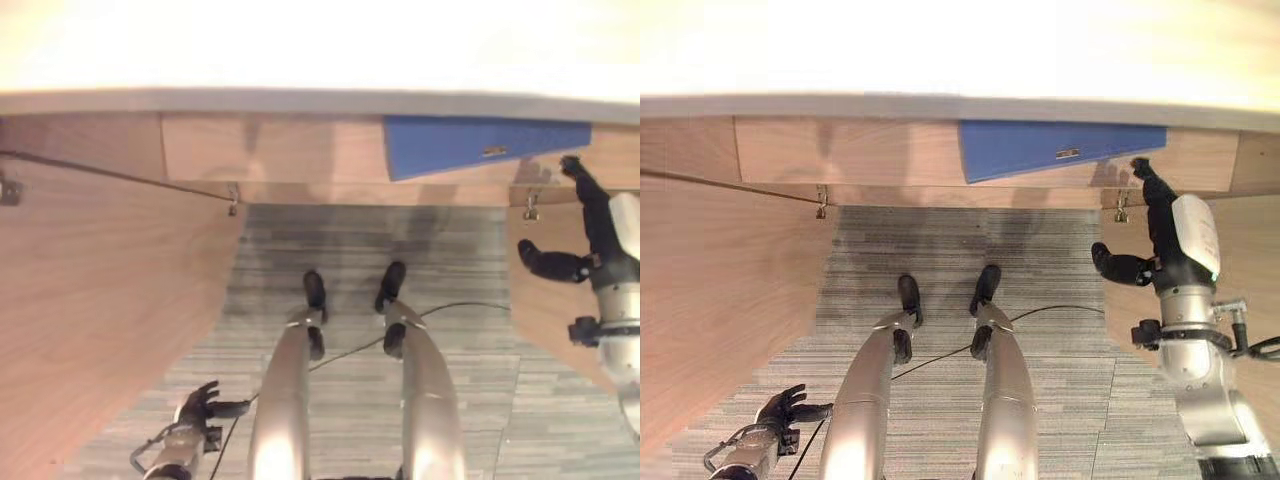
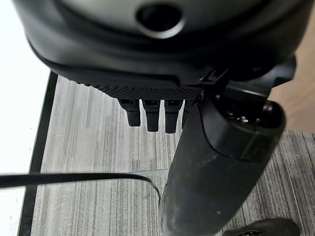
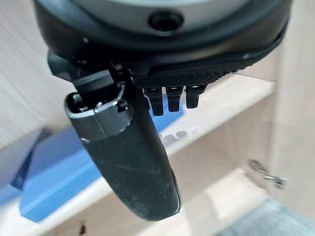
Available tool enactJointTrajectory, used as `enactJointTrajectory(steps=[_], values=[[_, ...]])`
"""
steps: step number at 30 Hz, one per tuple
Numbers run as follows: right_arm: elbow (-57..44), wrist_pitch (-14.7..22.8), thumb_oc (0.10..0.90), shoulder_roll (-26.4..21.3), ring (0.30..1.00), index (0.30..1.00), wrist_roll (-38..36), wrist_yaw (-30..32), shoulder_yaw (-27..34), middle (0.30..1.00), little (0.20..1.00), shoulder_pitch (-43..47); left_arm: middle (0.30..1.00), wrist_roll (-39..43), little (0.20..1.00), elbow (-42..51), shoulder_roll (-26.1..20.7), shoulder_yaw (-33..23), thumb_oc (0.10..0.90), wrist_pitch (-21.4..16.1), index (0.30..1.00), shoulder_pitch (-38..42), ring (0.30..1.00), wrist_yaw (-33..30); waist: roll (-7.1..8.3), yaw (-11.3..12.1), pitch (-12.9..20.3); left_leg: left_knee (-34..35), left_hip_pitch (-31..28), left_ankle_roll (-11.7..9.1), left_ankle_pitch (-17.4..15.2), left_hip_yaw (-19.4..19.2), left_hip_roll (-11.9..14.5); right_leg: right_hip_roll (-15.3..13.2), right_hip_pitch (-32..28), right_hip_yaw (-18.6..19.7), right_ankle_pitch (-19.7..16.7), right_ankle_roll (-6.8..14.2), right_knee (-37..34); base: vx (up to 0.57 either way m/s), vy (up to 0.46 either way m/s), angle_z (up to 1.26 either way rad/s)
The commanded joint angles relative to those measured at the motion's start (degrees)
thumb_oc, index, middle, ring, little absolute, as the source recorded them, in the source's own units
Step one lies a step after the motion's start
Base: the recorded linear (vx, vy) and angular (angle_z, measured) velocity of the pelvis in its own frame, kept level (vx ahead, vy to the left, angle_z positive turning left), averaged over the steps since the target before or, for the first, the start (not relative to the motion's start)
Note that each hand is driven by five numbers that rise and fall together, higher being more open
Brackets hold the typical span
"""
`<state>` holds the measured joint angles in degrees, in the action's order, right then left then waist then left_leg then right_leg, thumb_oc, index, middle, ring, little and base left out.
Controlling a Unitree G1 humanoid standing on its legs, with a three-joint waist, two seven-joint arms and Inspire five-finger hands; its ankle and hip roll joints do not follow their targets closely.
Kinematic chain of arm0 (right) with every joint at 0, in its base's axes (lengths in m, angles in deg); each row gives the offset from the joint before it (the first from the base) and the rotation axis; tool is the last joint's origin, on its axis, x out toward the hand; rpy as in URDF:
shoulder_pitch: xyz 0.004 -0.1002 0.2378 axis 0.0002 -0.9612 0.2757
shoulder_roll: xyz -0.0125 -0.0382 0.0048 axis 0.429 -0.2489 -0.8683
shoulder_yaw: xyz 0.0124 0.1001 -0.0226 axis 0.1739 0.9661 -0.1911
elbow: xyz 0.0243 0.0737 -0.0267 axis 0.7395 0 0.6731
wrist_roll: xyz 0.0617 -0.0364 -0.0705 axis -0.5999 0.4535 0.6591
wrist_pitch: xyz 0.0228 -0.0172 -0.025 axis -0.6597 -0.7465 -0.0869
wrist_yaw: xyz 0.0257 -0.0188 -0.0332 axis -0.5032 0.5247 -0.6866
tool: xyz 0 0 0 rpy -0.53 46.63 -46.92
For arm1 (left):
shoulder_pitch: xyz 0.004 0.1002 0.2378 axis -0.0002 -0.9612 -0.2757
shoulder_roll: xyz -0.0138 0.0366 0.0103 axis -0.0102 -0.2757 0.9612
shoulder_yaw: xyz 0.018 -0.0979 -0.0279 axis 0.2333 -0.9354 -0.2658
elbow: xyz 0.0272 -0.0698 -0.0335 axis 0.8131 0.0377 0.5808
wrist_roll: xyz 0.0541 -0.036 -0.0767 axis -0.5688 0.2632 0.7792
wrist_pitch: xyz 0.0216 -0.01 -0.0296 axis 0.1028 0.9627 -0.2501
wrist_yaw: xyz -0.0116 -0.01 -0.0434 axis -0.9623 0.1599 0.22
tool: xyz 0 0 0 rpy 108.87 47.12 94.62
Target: Put the empty folder in the office cabinet
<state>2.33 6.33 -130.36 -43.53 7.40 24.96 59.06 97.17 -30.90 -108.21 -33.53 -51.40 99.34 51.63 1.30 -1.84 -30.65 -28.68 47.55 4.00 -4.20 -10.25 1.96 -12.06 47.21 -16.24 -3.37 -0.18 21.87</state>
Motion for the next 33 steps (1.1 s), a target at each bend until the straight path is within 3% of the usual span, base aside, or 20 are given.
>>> enactJointTrajectory(steps=[1, 11, 15, 20, 33], values=[[-6.96, 1.92, 0.8, -2.58, 0.9, 0.9, 3.45, 5.83, 2.89, 0.9, 0.9, 0.36, 0.9, -0.04, 0.9, -4.54, 0.23, -1.6, 0.8, 0.9, 0.9, -8.7, 0.9, -2.07, -0.12, 0.72, 3.08, 4.03, -0.07, -3.99, -1.99, 5.02, 0.74, -0.73, -2.45, -1.06, 8.76, 4.09, 4.9, 0.0, 0.008, -0.04], [-7.41, 0.98, 0.8, -4.0, 0.9, 0.9, 5.26, 7.52, 0.34, 0.9, 0.9, 5.17, 0.9, -0.52, 0.9, -4.17, 0.29, -0.3, 0.8, 0.73, 0.9, -8.68, 0.9, -2.75, -0.76, 1.32, 3.08, 3.67, 0.22, -3.86, -2.03, 5.03, 0.53, -0.74, -1.74, -0.75, 8.92, 3.97, 5.66, 0.0, 0.0, 0.0], [-4.14, -0.28, 0.8, -7.05, 0.9, 0.9, 6.41, 11.1, -1.71, 0.9, 0.9, 15.26, 0.9, -1.09, 0.9, -3.45, -0.41, 0.83, 0.8, 0.14, 0.9, -8.82, 0.9, -3.08, -1.25, 2.31, 3.11, 3.77, 0.19, -3.84, -1.99, 4.76, 0.66, -0.66, -1.56, -0.49, 8.62, 4.12, 5.53, 0.0, 0.001, -0.02], [-3.54, -1.98, 0.8, -8.25, 0.9, 0.9, 9.16, 11.37, -3.24, 0.9, 0.9, 20.73, 0.9, -1.93, 0.9, -3.17, -1.02, 1.44, 0.8, 0.03, 0.9, -8.73, 0.9, -3.22, -1.92, 3.12, 3.29, 3.7, 0.34, -3.7, -1.87, 4.88, 0.47, -0.71, -1.22, -0.29, 8.73, 4.11, 5.97, 0.0, 0.001, -0.01], [0.02, -2.48, 0.8, -11.38, 0.9, 0.9, 7.82, 7.14, -4.3, 0.9, 0.9, 18.47, 0.9, -1.47, 0.9, -3.43, -1.13, 1.02, 0.8, 0.07, 0.9, -9.09, 0.9, -1.92, -2.18, 3.36, 3.18, 3.21, 0.73, -3.7, -1.88, 4.9, 0.33, -0.84, -0.85, -0.29, 9.0, 3.79, 6.8, 0.0, -0.002, 0.02]])
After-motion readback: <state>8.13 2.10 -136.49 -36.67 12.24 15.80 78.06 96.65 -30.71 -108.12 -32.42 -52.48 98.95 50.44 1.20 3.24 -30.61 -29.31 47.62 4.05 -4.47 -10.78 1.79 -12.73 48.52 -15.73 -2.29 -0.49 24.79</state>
